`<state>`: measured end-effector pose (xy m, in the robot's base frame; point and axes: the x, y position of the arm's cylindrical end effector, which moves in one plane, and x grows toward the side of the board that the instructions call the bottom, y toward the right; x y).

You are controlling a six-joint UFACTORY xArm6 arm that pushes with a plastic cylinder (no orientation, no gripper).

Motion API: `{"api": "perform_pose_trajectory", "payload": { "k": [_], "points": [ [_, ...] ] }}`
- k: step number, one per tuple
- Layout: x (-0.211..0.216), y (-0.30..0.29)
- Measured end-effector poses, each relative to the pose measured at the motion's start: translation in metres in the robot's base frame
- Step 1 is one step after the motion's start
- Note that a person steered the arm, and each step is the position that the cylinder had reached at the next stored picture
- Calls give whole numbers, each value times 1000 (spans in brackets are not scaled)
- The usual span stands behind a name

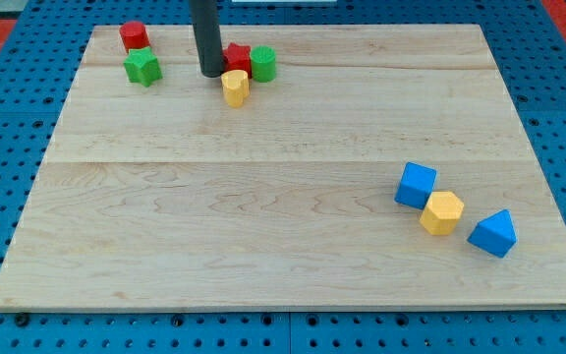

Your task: Move the green circle below the red star

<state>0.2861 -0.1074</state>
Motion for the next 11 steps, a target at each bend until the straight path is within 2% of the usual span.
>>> {"api": "perform_pose_trajectory", "payload": {
  "k": [1,2,3,4,5,6,7,8,9,10,11],
  "points": [
    [-23,-13],
    [-48,22],
    [-35,91],
    [-1,95],
    [15,125],
    [11,138],
    [73,198],
    [113,210],
    [54,202],
    [18,141],
    [59,89]
  ]
}}
